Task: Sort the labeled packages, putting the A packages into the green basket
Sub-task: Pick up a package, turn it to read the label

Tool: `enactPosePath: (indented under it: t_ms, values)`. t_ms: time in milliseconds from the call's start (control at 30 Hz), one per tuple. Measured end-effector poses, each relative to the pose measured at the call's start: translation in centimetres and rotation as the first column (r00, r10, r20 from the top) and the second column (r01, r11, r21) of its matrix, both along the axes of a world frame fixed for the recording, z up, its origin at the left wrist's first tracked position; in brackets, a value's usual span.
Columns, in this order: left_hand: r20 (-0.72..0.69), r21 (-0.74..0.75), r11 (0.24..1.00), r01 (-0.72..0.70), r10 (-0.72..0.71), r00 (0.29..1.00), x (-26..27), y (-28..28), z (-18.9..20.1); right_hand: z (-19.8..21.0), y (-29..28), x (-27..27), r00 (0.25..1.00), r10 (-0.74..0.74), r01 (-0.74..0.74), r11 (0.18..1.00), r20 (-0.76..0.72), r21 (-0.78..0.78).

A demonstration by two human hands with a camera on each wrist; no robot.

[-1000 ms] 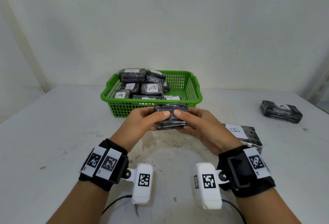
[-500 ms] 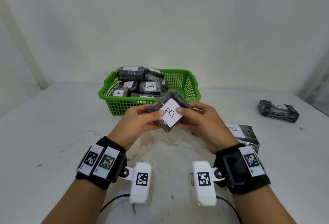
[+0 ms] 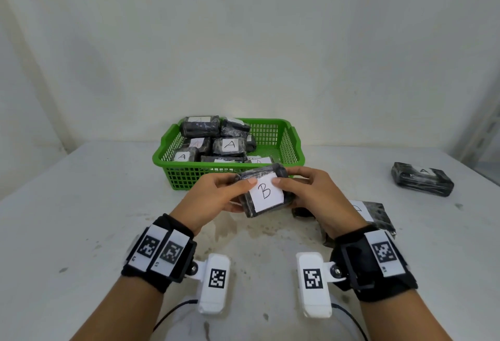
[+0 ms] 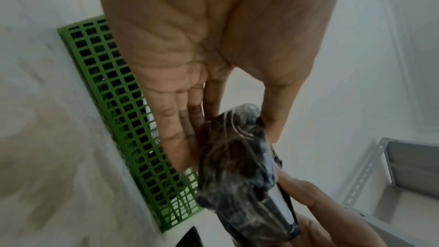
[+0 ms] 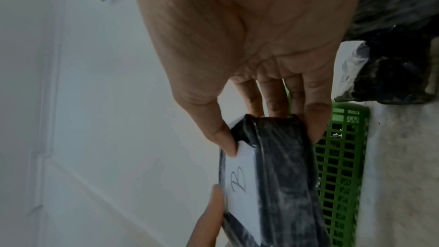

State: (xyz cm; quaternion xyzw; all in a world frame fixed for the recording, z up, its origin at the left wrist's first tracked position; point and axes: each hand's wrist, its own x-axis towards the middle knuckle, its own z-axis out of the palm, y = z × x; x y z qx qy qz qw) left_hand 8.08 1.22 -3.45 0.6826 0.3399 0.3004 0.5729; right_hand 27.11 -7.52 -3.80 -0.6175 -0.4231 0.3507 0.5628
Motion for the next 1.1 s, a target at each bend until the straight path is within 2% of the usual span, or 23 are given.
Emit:
enactPosePath:
  t_ms: [67,133,200,267,367,467,533,633,800,933,1100]
  values:
    - [-0.075,0.1,0.995,-0.019,0.027,0.997,-0.3,0.8,0.9,0.6,0.7,0.4,0.999,-0.007,0.007,1.0,-0.033,0.013]
    - [-0.073,0.231,0.96,-0.158,0.179,0.981,-0.5,2.1,2.3,1.9,1.3,1.0,0.998,-0.024,0.026,0.999,-0.049,0.03]
    - [-0.012,0.314,0.875,-0.367,0.391,0.92,-0.6,4.3,3.7,3.4,2.3,1.8,0.997,-0.056,0.058,0.998,-0.056,0.029]
    - [0.0,0.349,0.798,-0.492,0.525,0.851,-0.6,7.4,4.4,4.7,3.9,2.6,0.993,-0.098,0.099,0.995,-0.059,0.018]
    - [-0.15,0.376,0.756,-0.536,0.62,0.77,-0.8,12.0,4.4,5.8,7.0,3.3,0.988,-0.15,0.15,0.989,-0.025,-0.011]
    - [-0.349,0.412,0.714,-0.565,0.697,0.626,-0.9,15.0,4.0,6.0,9.8,3.9,0.987,-0.161,0.161,0.983,0.009,-0.087]
    - [-0.462,0.382,0.738,-0.556,0.674,0.577,-0.9,16.1,3.7,5.9,11.4,4.1,0.985,-0.159,0.167,0.971,0.063,-0.17]
    - [-0.521,0.359,0.789,-0.498,0.613,0.595,-0.7,16.6,3.3,5.6,13.4,4.4,0.974,-0.177,0.207,0.95,0.145,-0.232]
    - [-0.523,0.407,0.787,-0.463,0.617,0.589,-0.3,17.2,3.3,5.0,16.7,4.7,0.924,-0.16,0.27,0.916,0.348,-0.297]
    - [-0.518,0.429,0.779,-0.457,0.627,0.582,-0.9,17.3,3.5,4.6,17.7,4.2,0.8,-0.078,0.337,0.879,0.595,-0.338]
    - [-0.522,0.456,0.775,-0.438,0.632,0.573,-1.2,17.6,3.1,4.5,18.0,3.2,0.67,0.153,0.326,0.818,0.727,-0.473]
